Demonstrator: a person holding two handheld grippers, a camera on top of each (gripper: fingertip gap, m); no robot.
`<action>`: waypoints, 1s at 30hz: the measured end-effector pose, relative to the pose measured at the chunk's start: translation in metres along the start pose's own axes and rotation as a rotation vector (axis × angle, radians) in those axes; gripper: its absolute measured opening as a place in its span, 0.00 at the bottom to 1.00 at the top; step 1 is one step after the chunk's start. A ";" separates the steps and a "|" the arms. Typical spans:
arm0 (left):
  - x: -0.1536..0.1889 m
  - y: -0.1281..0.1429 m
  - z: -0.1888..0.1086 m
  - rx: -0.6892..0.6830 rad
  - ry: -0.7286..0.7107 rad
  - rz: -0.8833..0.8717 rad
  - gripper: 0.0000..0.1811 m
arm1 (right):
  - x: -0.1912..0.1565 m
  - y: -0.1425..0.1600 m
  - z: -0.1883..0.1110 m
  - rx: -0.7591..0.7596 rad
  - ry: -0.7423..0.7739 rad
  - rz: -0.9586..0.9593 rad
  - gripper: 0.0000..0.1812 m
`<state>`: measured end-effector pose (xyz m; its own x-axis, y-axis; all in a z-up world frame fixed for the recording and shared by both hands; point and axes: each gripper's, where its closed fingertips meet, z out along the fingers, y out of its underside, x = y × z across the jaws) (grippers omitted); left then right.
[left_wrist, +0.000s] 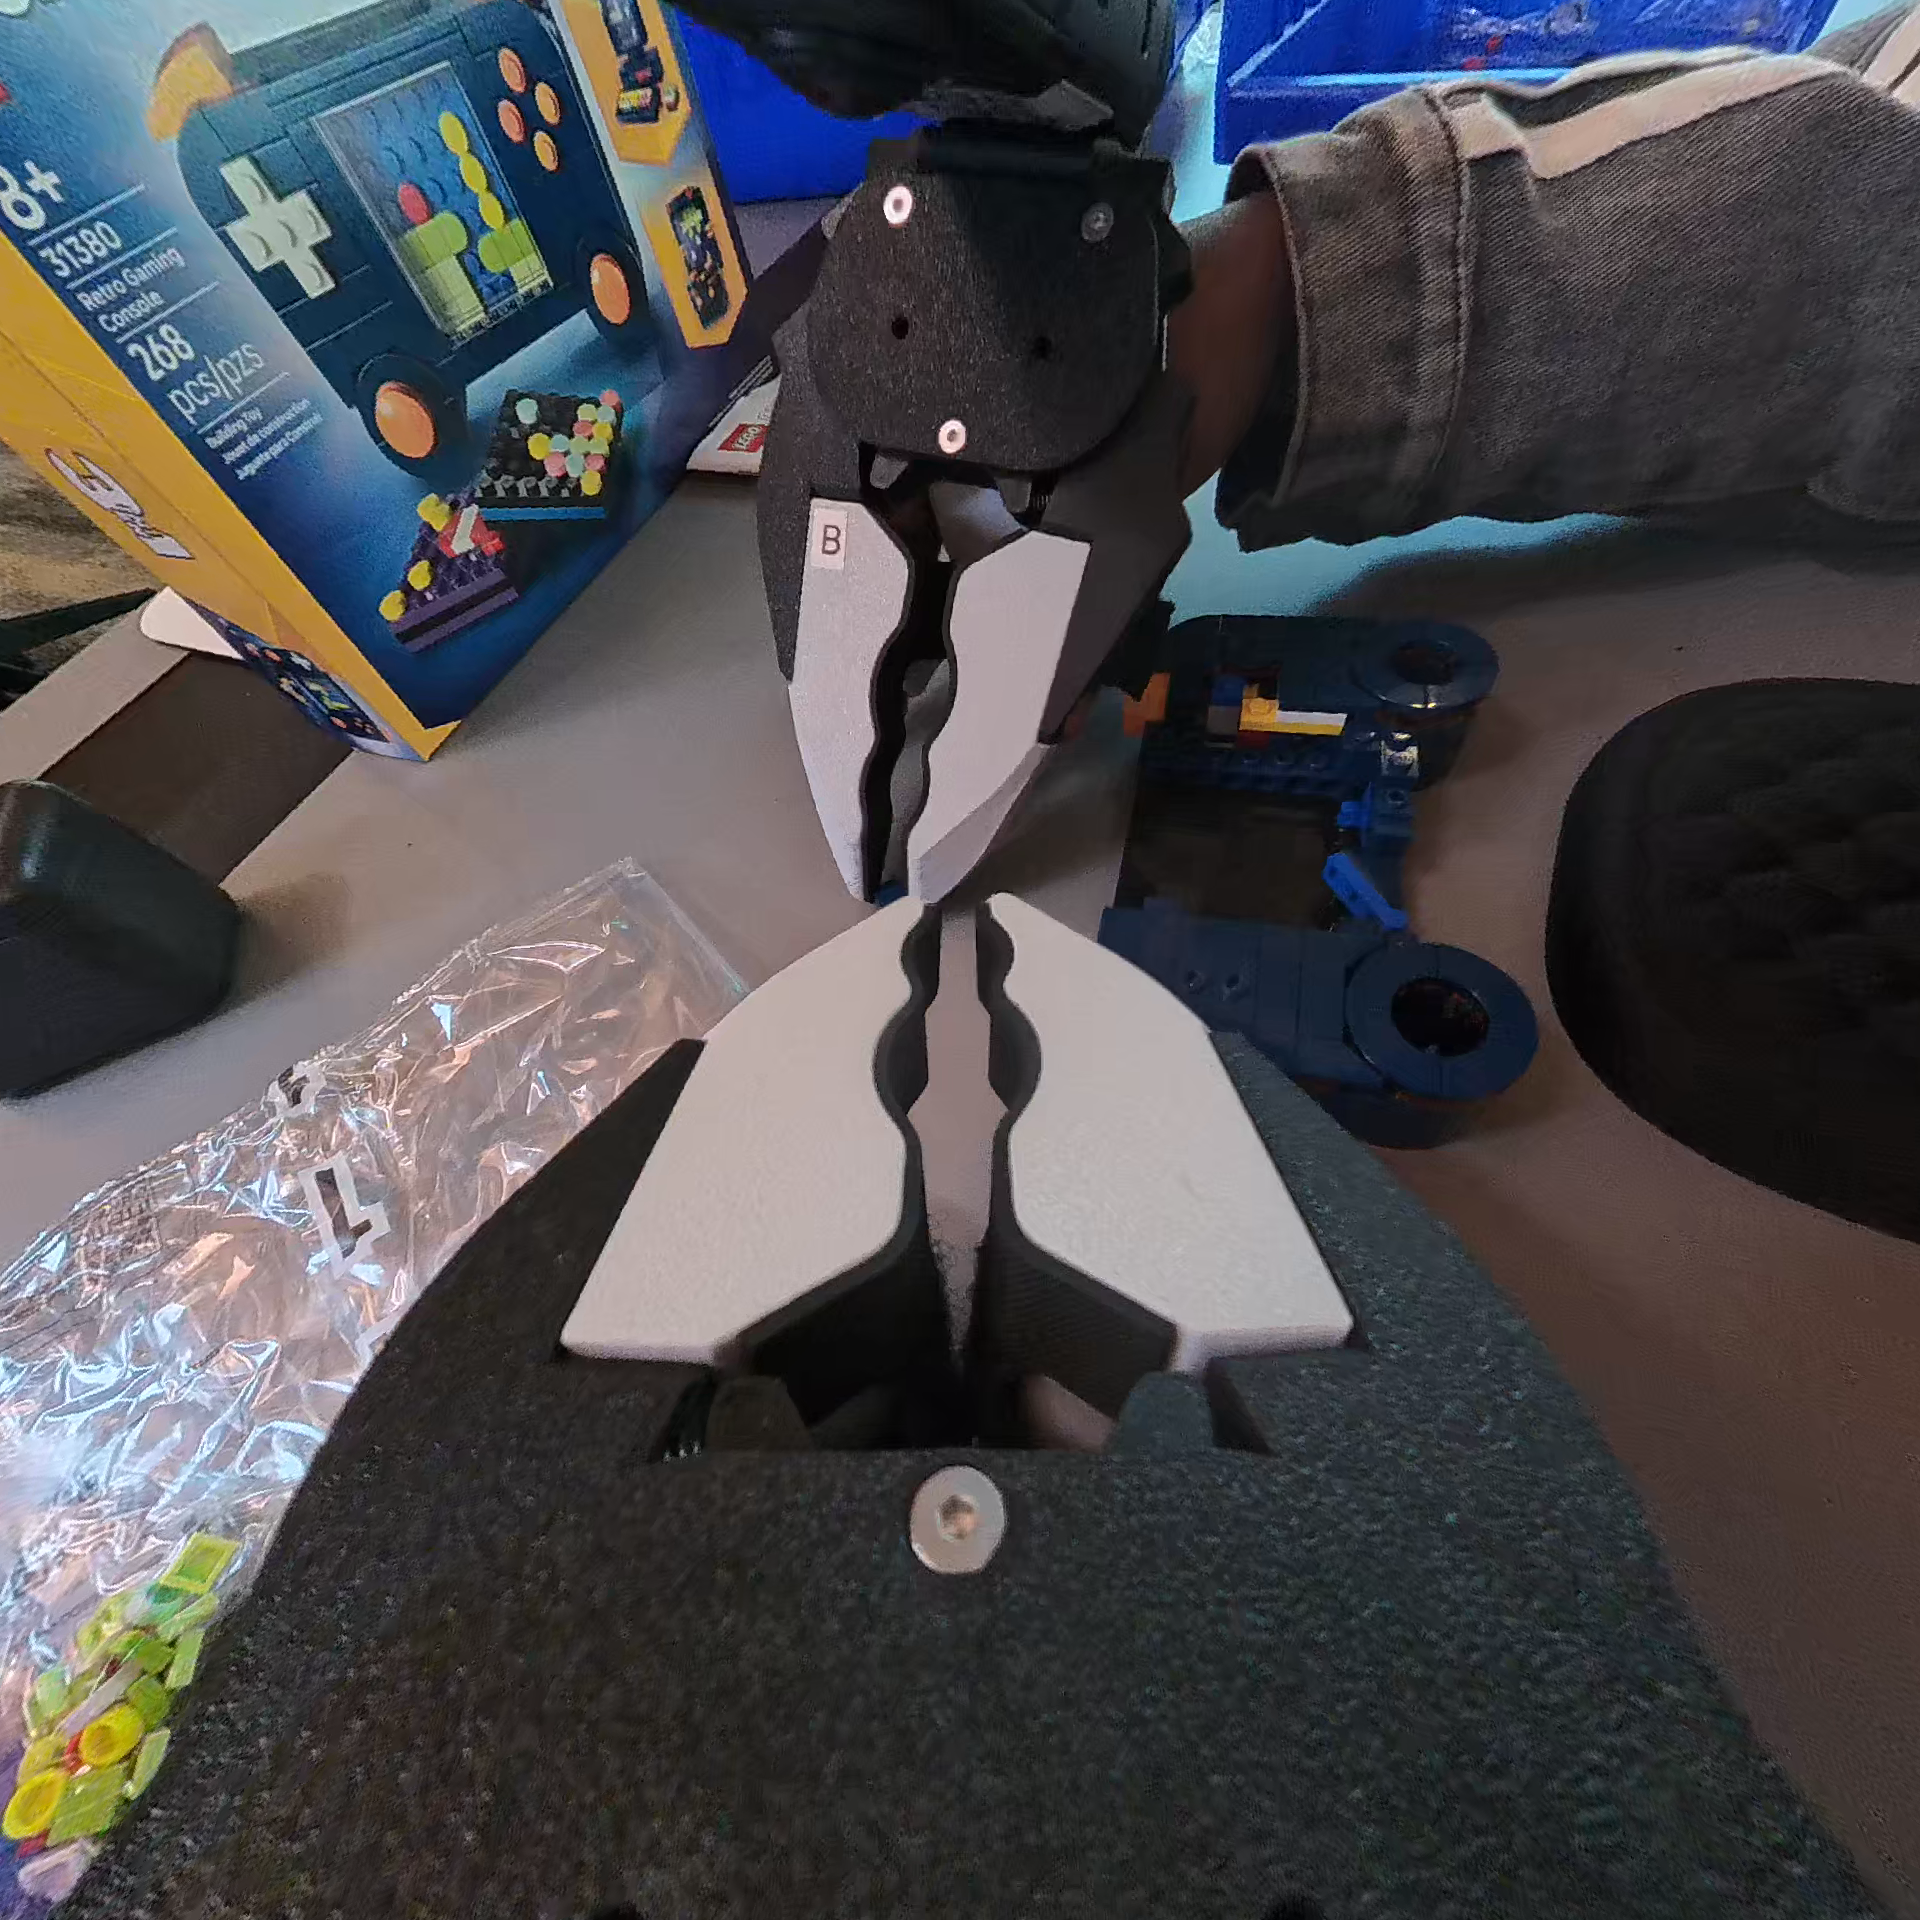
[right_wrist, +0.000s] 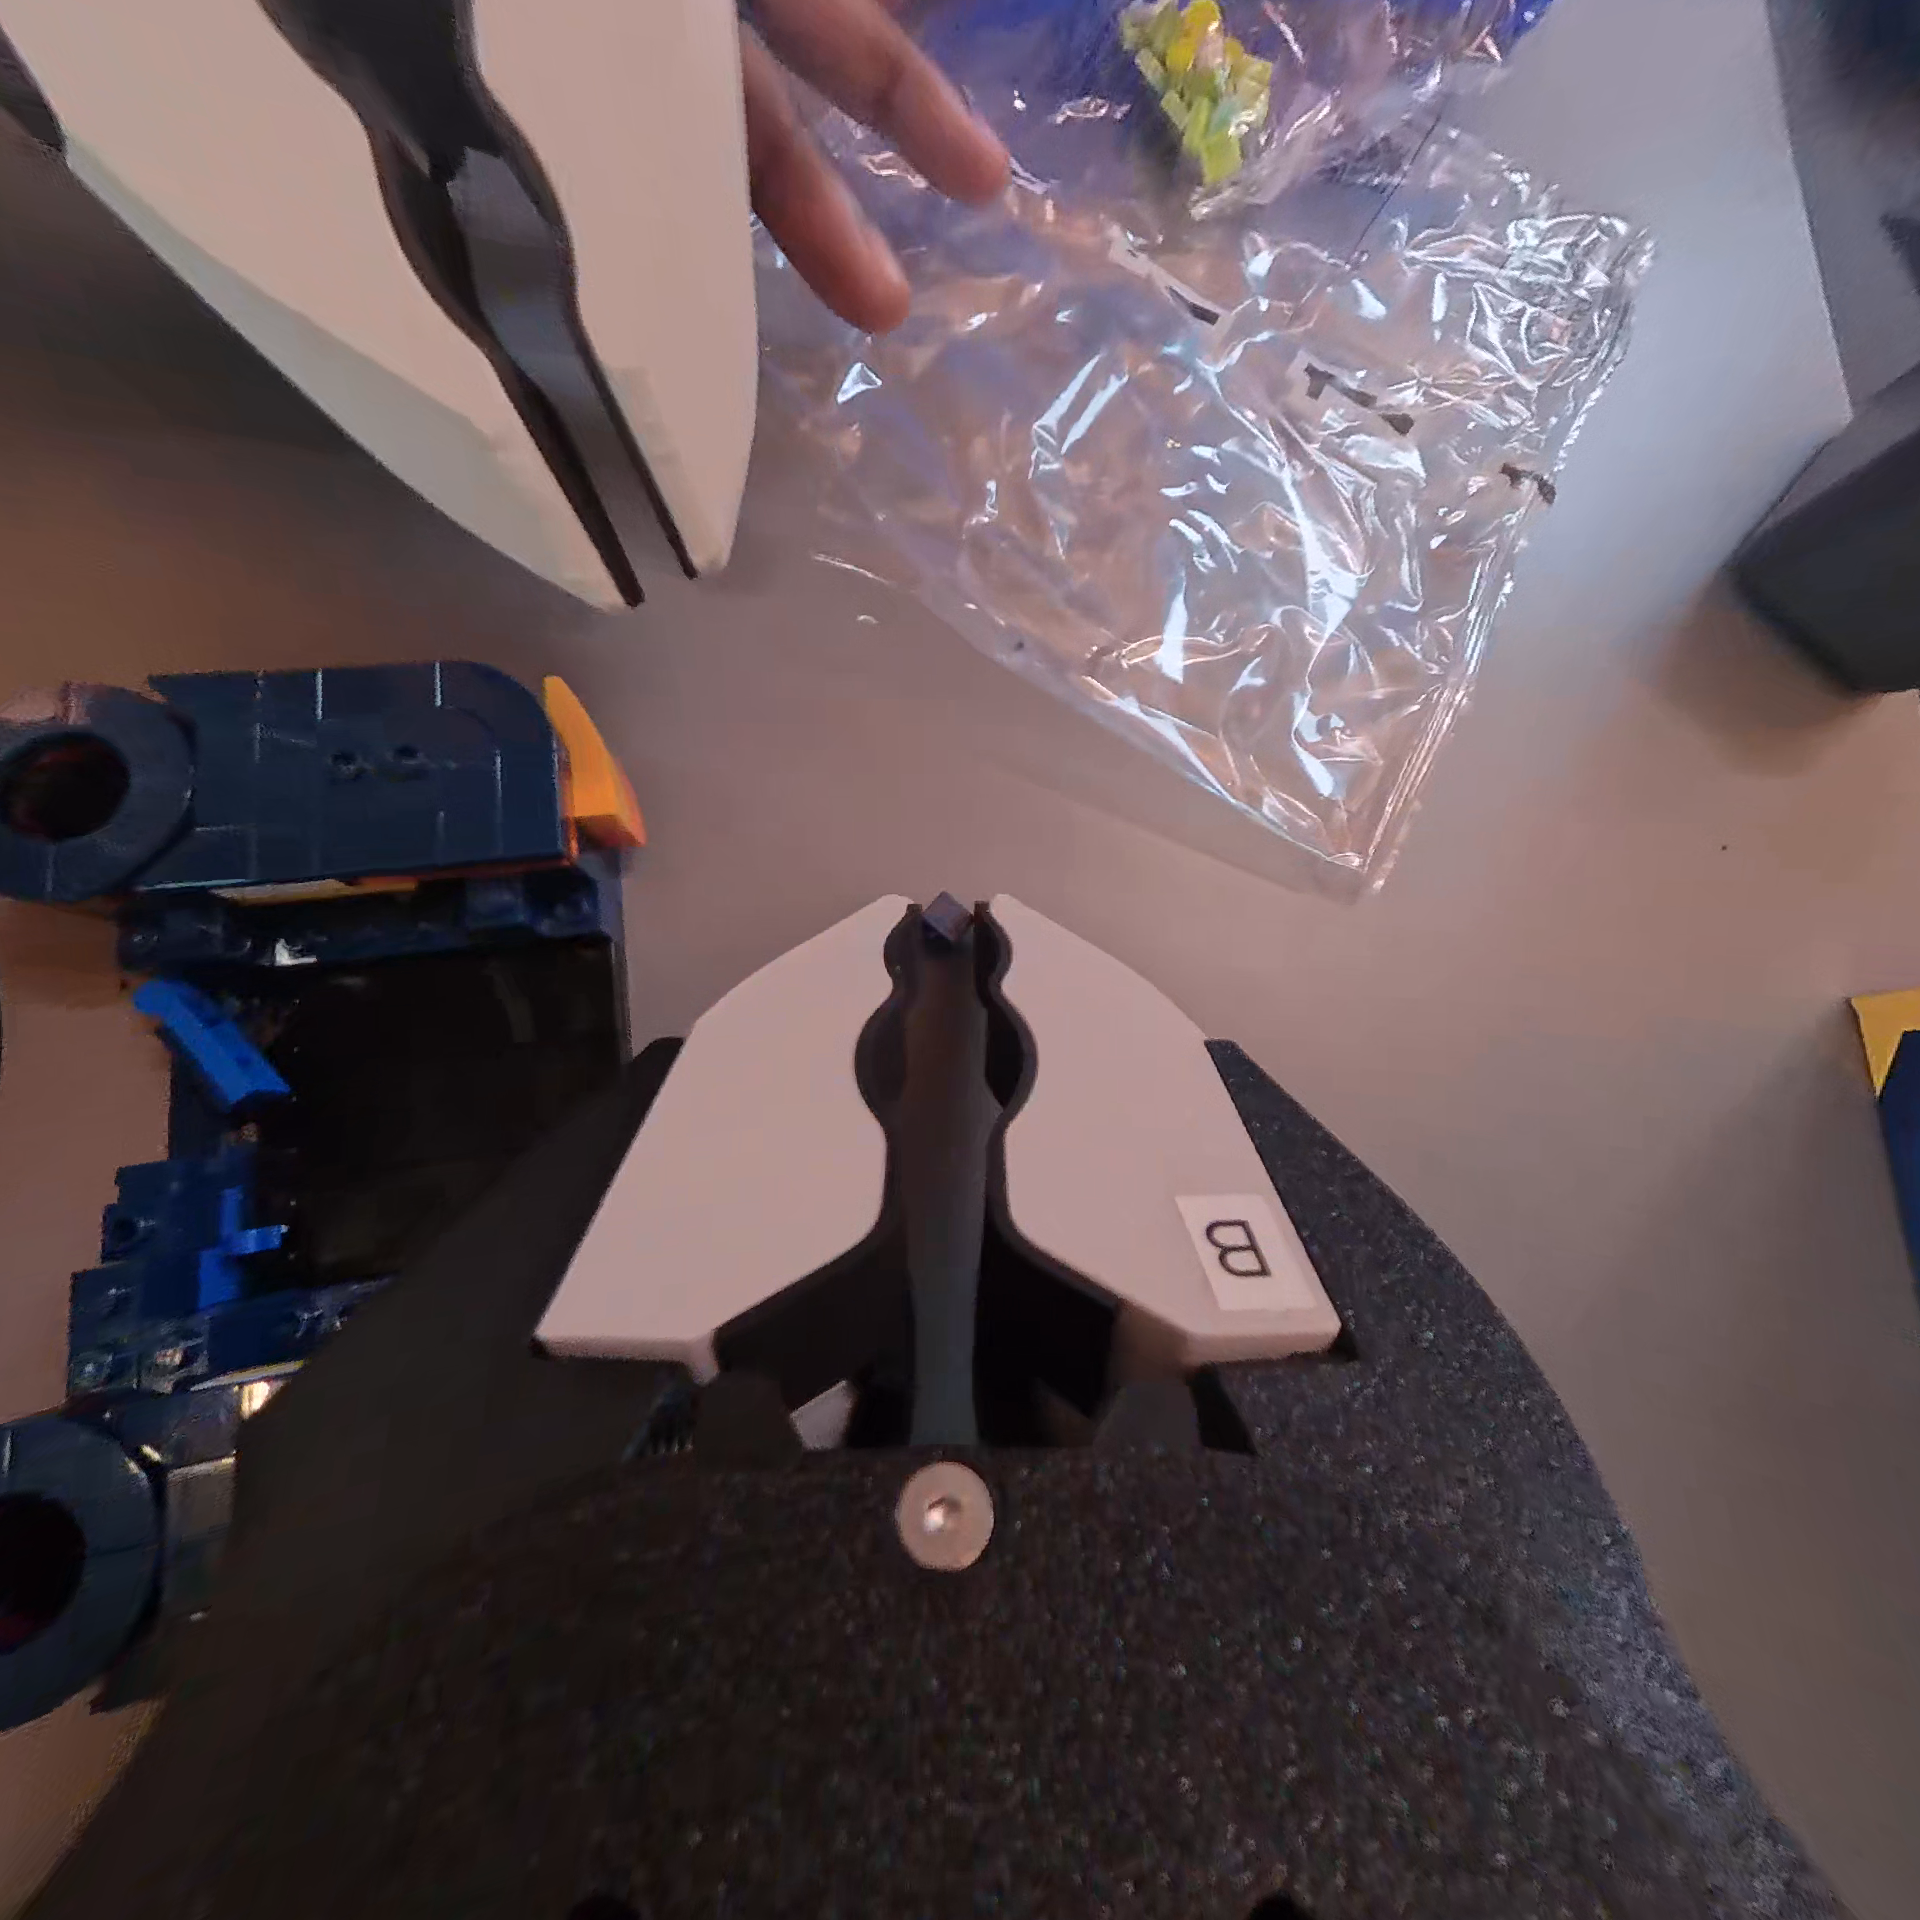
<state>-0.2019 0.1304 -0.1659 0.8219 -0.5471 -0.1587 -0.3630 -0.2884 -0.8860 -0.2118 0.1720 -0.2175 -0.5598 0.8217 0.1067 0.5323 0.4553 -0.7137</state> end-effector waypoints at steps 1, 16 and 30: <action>-0.001 0.000 0.000 -0.001 -0.007 0.002 0.04 | 0.000 0.001 -0.001 -0.004 0.002 -0.012 0.05; -0.028 -0.025 -0.004 0.185 -0.199 -0.025 0.54 | 0.032 0.055 -0.365 -0.138 1.077 0.406 0.05; -0.027 -0.041 -0.004 0.282 -0.199 -0.041 0.62 | -0.081 0.239 -0.427 -0.488 1.020 1.182 0.19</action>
<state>-0.2106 0.1540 -0.1240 0.9128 -0.3678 -0.1776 -0.2151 -0.0634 -0.9745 0.2322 0.3605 -0.1015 0.8025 0.5547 0.2198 0.5850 -0.6589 -0.4730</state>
